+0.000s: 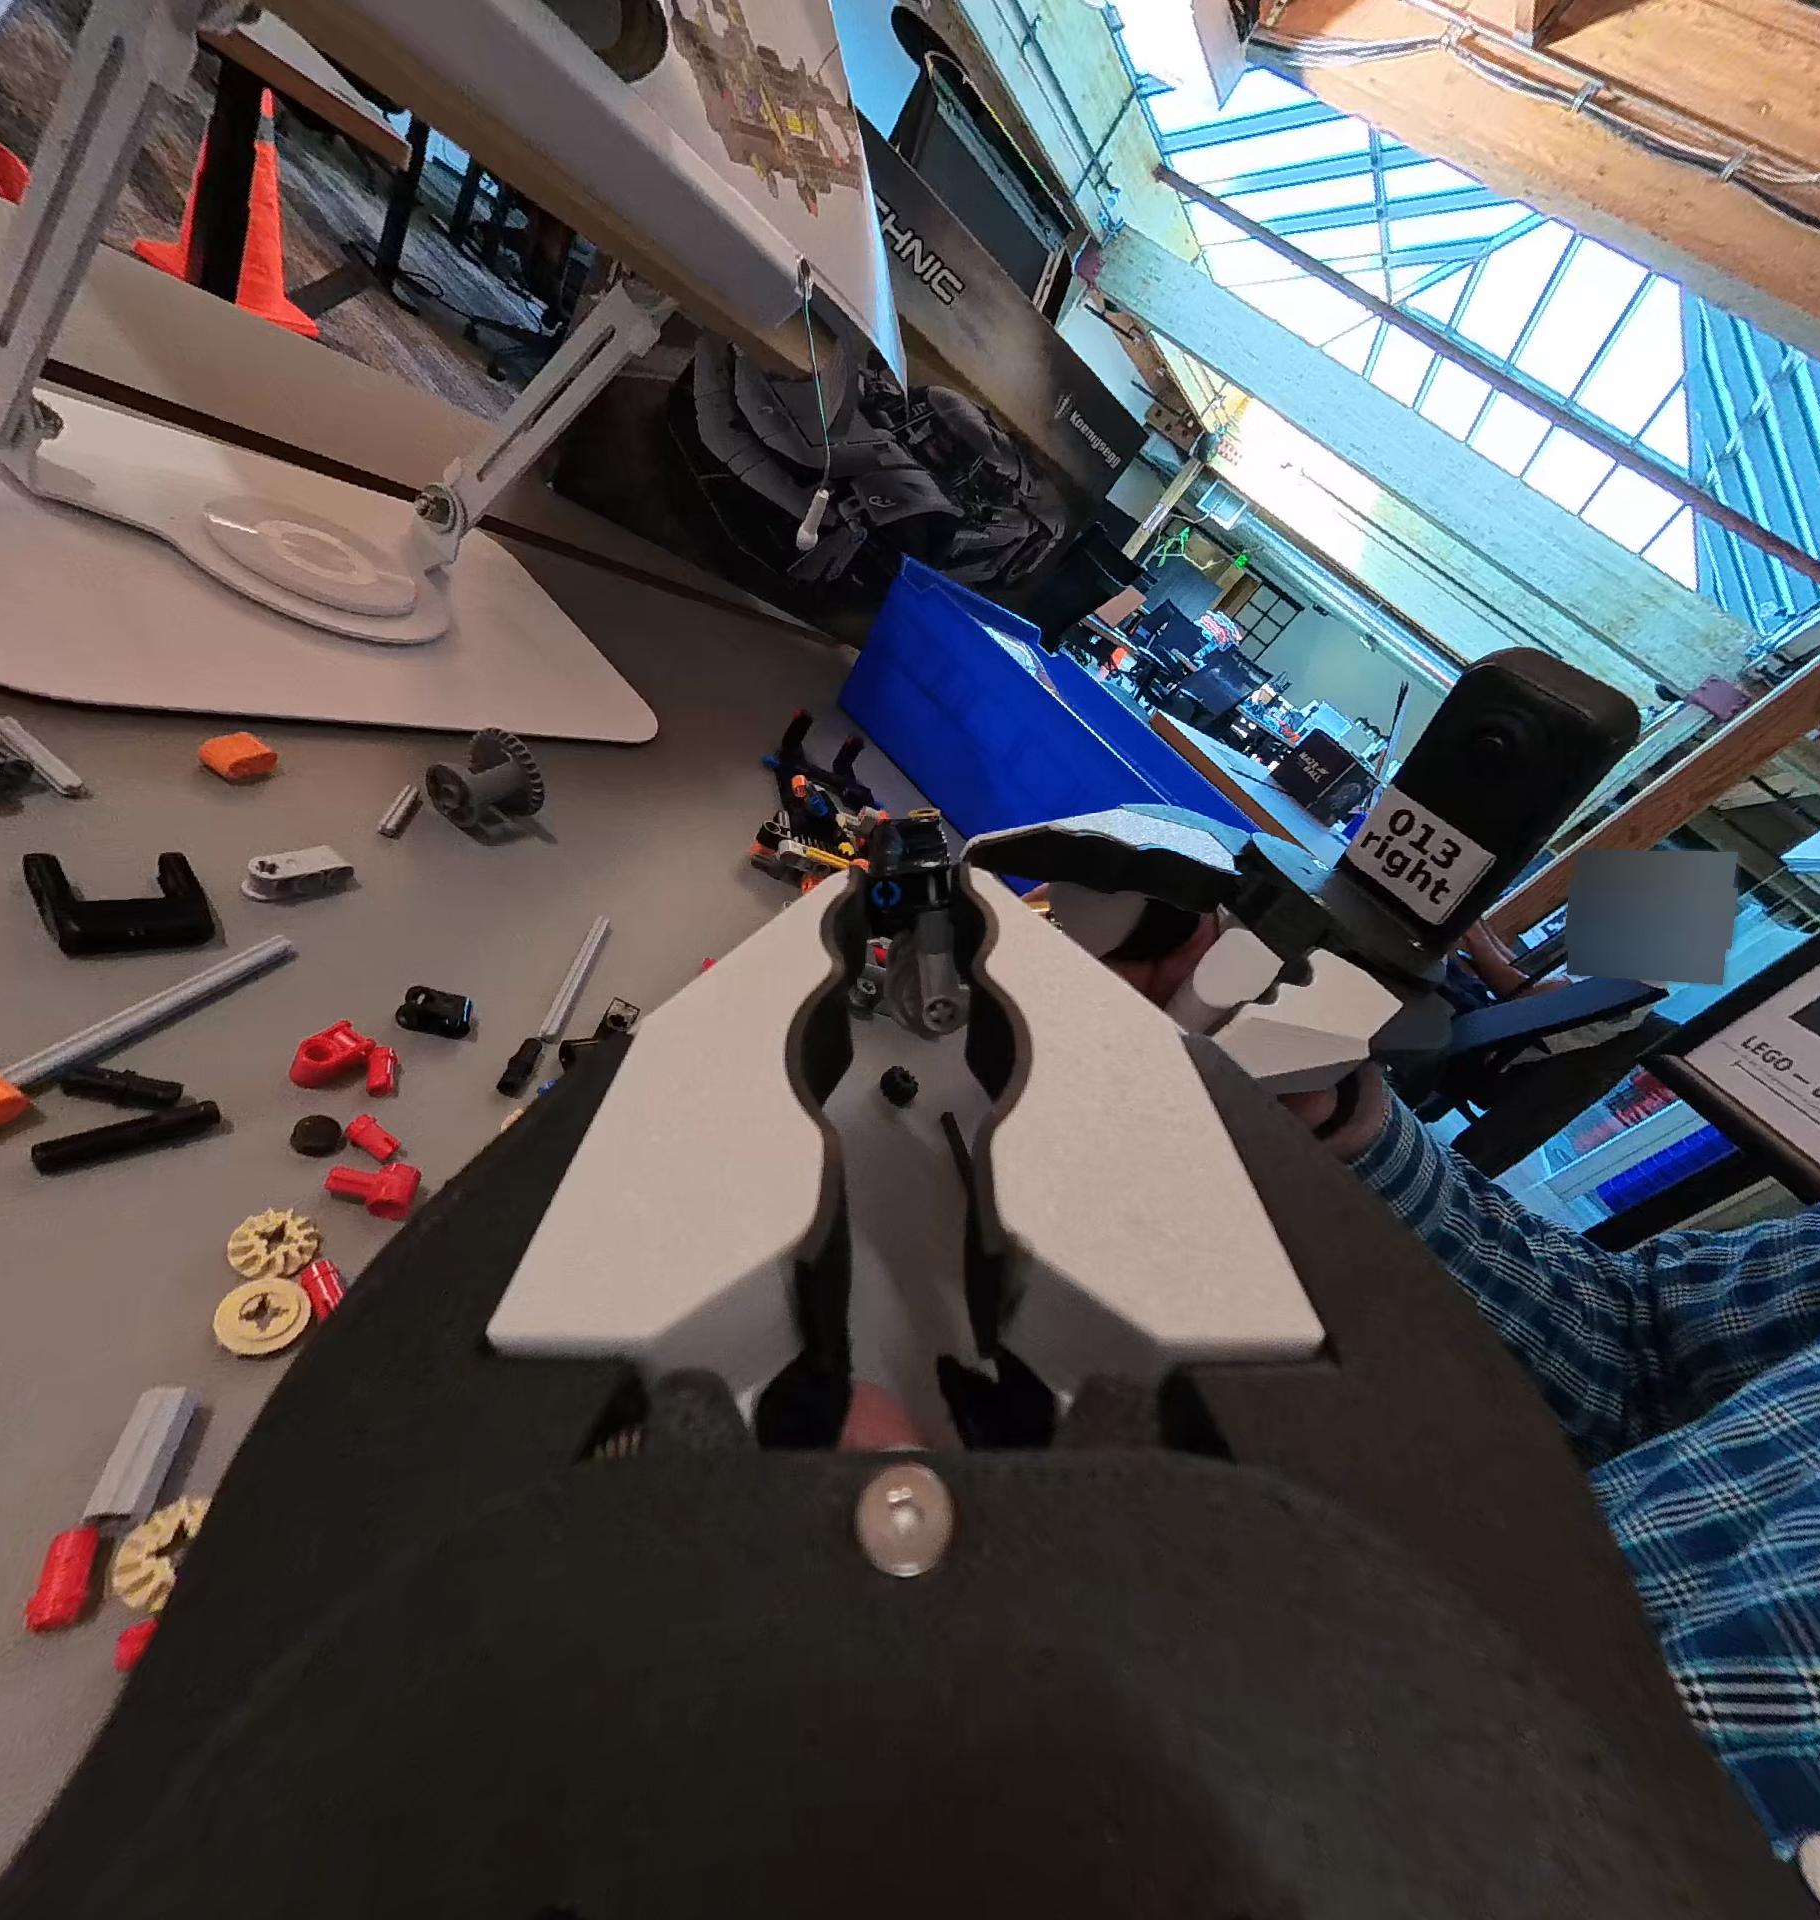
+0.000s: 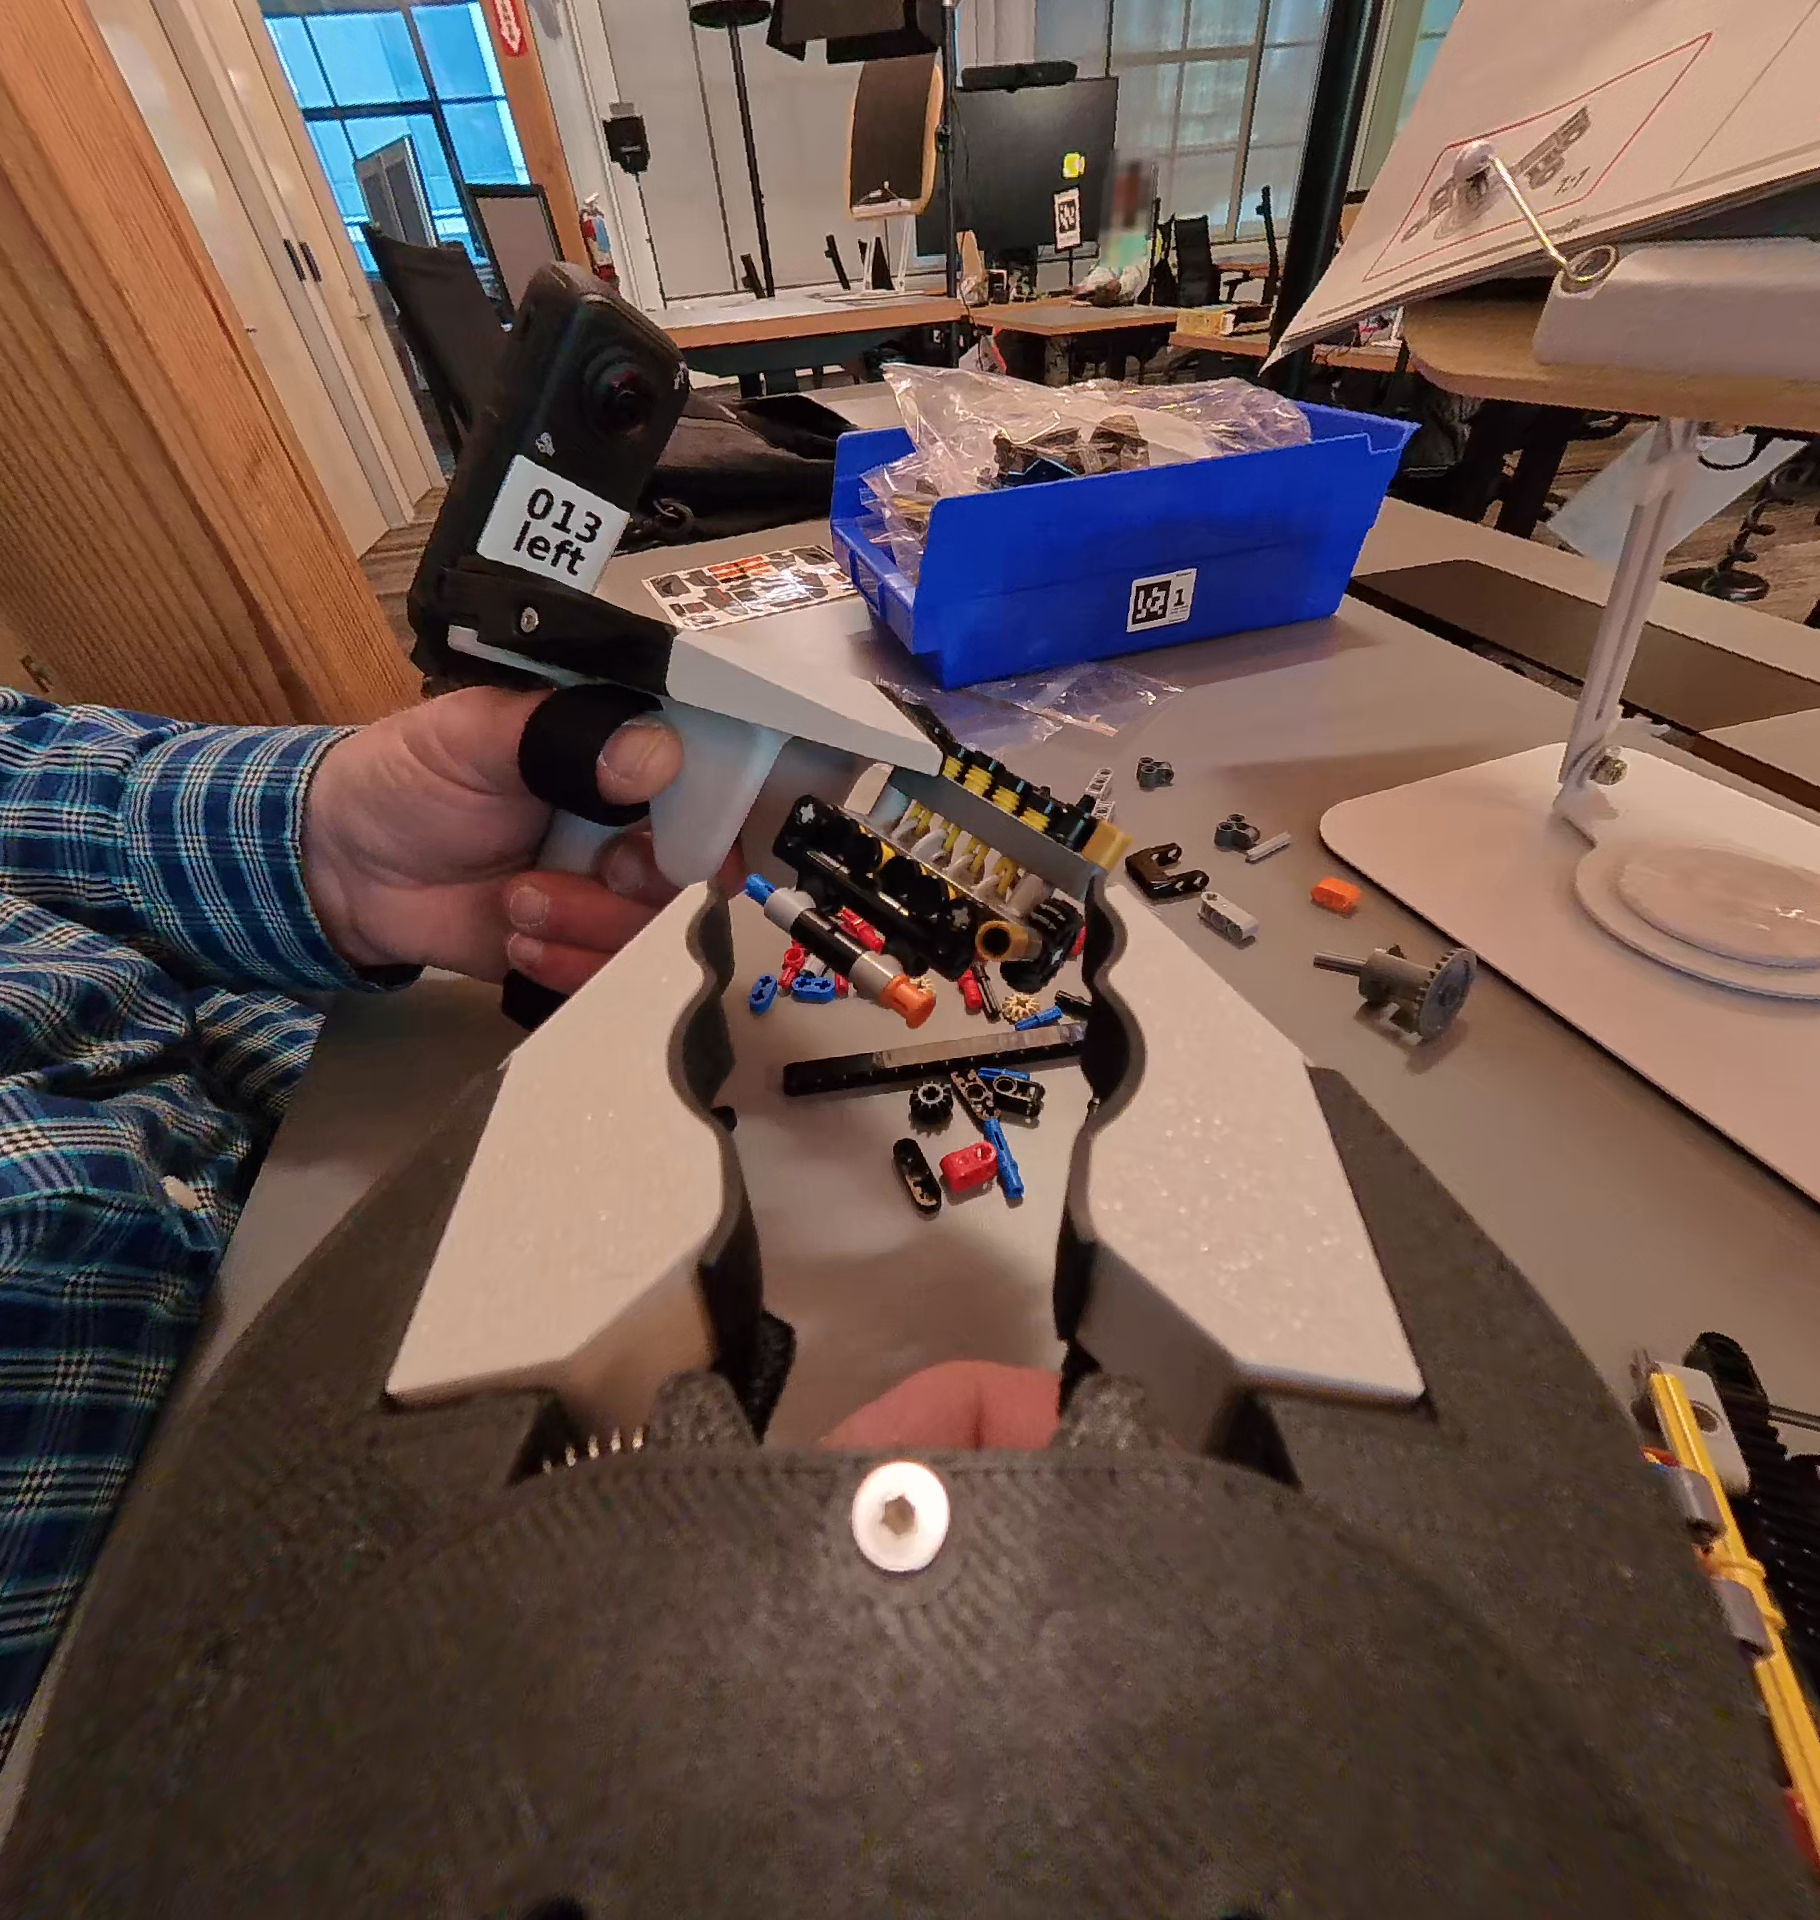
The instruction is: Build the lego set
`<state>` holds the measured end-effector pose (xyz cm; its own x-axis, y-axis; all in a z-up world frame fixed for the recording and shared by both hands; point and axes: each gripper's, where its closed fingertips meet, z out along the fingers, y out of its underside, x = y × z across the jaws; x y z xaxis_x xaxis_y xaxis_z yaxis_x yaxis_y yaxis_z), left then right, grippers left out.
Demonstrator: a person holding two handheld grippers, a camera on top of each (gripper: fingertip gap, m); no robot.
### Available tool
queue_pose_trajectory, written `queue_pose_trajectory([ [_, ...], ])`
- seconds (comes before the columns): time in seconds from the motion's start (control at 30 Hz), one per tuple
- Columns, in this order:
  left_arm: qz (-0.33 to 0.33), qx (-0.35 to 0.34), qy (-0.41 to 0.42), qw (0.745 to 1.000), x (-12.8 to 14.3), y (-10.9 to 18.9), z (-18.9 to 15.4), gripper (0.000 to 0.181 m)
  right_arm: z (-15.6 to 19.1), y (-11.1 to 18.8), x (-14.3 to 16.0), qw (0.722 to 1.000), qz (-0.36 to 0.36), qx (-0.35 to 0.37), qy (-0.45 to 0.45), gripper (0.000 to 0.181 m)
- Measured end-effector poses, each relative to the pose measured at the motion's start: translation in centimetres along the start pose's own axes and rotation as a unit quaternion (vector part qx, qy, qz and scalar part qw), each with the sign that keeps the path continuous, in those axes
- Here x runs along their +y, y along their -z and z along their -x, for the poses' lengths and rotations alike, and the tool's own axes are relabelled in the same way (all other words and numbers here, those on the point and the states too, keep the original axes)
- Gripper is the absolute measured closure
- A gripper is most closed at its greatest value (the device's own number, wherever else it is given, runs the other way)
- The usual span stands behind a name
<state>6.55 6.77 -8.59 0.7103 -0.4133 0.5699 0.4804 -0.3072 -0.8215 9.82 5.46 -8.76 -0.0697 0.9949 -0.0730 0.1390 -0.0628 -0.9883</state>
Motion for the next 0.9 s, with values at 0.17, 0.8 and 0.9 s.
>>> queue_pose_trajectory([
  [0.17, 0.0, 0.0, -0.001, 1.0, -0.06, 0.1, 0.02, 0.168, 0.11, 0.0, 0.01, 1.0, -0.001, -0.004, -0.002, 0.119],
  [0.8, 0.004, -0.003, -0.007, 1.0, 0.45, -0.07, -0.02, 0.168, -0.44, -0.09, 0.8, 1.0, 0.019, 0.011, 0.001, 0.148],
  [0.9, 0.003, -0.002, -0.005, 1.0, 0.48, -0.1, 0.0, 0.168, -0.51, -0.05, 0.71, 1.0, 0.017, 0.015, 0.006, 0.147],
])
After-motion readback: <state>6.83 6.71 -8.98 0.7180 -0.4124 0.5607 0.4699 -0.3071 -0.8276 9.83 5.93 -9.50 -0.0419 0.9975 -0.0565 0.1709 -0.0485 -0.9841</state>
